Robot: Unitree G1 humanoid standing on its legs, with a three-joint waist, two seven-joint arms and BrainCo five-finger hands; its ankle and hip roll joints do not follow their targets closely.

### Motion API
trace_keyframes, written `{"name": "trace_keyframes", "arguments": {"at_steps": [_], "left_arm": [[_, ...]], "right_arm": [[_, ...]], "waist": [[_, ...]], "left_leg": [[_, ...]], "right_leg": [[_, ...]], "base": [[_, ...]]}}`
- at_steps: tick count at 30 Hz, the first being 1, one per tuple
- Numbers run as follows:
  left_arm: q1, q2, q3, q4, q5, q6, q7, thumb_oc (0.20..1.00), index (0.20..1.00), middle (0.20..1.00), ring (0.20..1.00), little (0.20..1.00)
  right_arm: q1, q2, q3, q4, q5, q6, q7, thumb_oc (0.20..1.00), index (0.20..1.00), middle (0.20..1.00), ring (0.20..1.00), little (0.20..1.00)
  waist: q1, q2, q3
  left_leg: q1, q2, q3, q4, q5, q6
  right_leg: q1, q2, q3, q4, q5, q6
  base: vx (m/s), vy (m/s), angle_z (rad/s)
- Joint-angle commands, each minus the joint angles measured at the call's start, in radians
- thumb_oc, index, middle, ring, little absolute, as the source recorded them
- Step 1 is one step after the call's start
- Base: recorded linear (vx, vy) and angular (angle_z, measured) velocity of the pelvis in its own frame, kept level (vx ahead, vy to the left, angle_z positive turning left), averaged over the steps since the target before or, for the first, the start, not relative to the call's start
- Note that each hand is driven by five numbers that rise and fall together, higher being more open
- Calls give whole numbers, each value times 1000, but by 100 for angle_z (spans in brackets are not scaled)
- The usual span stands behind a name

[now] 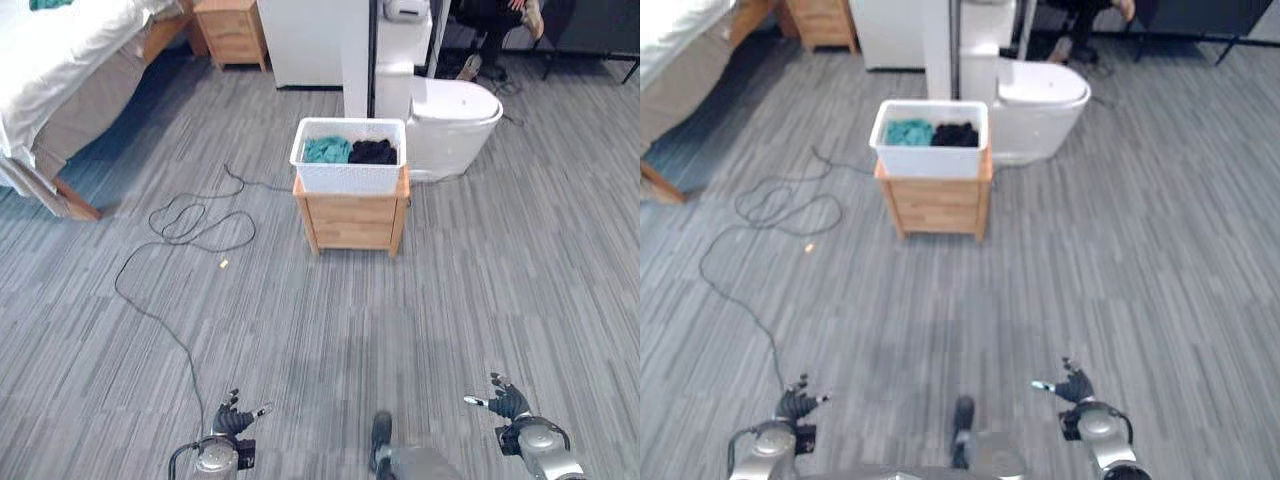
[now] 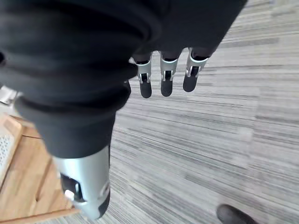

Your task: Grab the laundry basket,head to the washer,open it,put in the laundry and shut it.

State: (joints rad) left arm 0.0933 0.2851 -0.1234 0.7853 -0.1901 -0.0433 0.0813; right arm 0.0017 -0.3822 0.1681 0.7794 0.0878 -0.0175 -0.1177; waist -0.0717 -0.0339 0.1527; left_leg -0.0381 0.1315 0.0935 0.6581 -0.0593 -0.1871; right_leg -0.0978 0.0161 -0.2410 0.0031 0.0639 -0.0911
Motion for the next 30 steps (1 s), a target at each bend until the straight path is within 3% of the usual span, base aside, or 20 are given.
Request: {"name": "trace_keyframes", "arguments": {"at_steps": [1, 2, 3, 4, 5, 6, 12, 16, 17, 19, 22, 25, 30], "left_arm": [[-38, 62, 9, -24, 19, -22, 8, 1000, 1000, 1000, 1000, 1000], [-37, 62, 9, -24, 19, -22, 8, 1000, 1000, 1000, 1000, 1000], [-36, 65, 10, -27, 21, -20, 9, 1000, 1000, 1000, 1000, 1000], [-34, 68, 13, -31, 22, -18, 10, 1000, 1000, 1000, 1000, 1000], [-32, 71, 16, -27, 31, -13, 11, 1000, 1000, 1000, 1000, 1000], [-36, 71, 16, -19, 34, -12, 13, 1000, 1000, 1000, 1000, 1000], [-28, 80, 22, -4, 50, -11, 10, 1000, 1000, 1000, 1000, 1000], [-34, 93, 25, 7, 50, -13, 12, 1000, 1000, 1000, 1000, 1000], [-35, 93, 25, 7, 50, -13, 12, 1000, 1000, 1000, 1000, 1000], [-61, 121, 25, 3, 48, -14, 22, 1000, 1000, 1000, 1000, 1000], [-72, 126, 20, 3, 40, -14, 25, 1000, 1000, 1000, 1000, 1000], [-82, 121, 17, 5, 30, -14, 32, 1000, 1000, 1000, 1000, 1000], [-90, 107, 22, 30, 27, -16, 41, 1000, 1000, 1000, 1000, 1000]], "right_arm": [[0, -28, 24, -26, 10, -15, -22, 1000, 1000, 1000, 1000, 1000], [0, -28, 23, -26, 10, -15, -22, 1000, 1000, 1000, 1000, 1000], [1, -29, 24, -27, 7, -15, -23, 1000, 1000, 1000, 1000, 1000], [3, -31, 25, -24, 4, -15, -26, 1000, 1000, 1000, 1000, 1000], [5, -27, 24, -4, -7, -14, -39, 1000, 1000, 1000, 1000, 1000], [4, -24, 21, 4, -11, -16, -43, 1000, 1000, 1000, 1000, 1000], [10, -4, 19, 15, -27, -18, -39, 1000, 1000, 1000, 1000, 1000], [-4, 25, 22, 16, -25, -16, -31, 1000, 1000, 1000, 1000, 1000], [-4, 25, 22, 16, -25, -16, -31, 1000, 1000, 1000, 1000, 1000], [-31, 38, 34, -15, -22, -19, -27, 1000, 1000, 1000, 1000, 1000], [-46, 38, 44, -28, -23, -18, -27, 1000, 1000, 1000, 1000, 1000], [-64, 24, 58, -31, -33, -13, -30, 1000, 1000, 1000, 1000, 1000], [-49, 16, 57, -14, -33, -8, -31, 1000, 1000, 1000, 1000, 1000]], "waist": [[-3, -35, 45], [-3, -35, 46], [7, -32, 51], [17, -27, 58], [38, -15, 72], [42, -12, 71], [53, -21, 44], [65, -61, 16], [66, -58, 13], [52, -70, 29], [40, -61, 43], [21, -35, 69], [-2, -40, 84]], "left_leg": [[-36, -65, 145, -396, -72, 140], [-35, -65, 145, -396, -72, 140], [-69, -55, 149, -439, -27, 132], [-97, -47, 149, -495, 32, 120], [-176, -25, 139, -642, 135, 89], [-194, -16, 153, -679, 163, 92], [-173, -3, 179, -695, 207, 94], [-173, -40, 184, -600, 141, 134], [-177, -37, 185, -600, 142, 134], [-123, -73, 205, -585, 73, 184], [-66, -86, 215, -606, 52, 196], [5, -103, 208, -646, 26, 200], [50, -136, 157, -651, -11, 198]], "right_leg": [[62, -95, -9, 23, -143, 177], [63, -95, -9, 23, -143, 178], [80, -91, -5, 21, -154, 177], [99, -82, 1, 17, -166, 176], [164, -58, 21, 14, -217, 174], [175, -54, 22, 14, -218, 171], [259, -54, 69, 22, -263, 178], [254, -105, 96, 116, -256, 215], [249, -103, 98, 116, -253, 214], [117, -139, 122, 366, -155, 260], [39, -133, 112, 411, -141, 251], [-50, -105, 54, 326, -169, 226], [-100, -71, 56, 169, -126, 224]], "base": [[291, -49, -21], [215, -6, -25], [140, 12, -48], [484, 85, -76], [476, 118, -71], [513, 156, -43], [308, 131, -57], [341, 166, -40], [262, 192, -2], [280, 238, 25], [205, 139, 31], [266, 98, 27], [218, -74, 11]]}}
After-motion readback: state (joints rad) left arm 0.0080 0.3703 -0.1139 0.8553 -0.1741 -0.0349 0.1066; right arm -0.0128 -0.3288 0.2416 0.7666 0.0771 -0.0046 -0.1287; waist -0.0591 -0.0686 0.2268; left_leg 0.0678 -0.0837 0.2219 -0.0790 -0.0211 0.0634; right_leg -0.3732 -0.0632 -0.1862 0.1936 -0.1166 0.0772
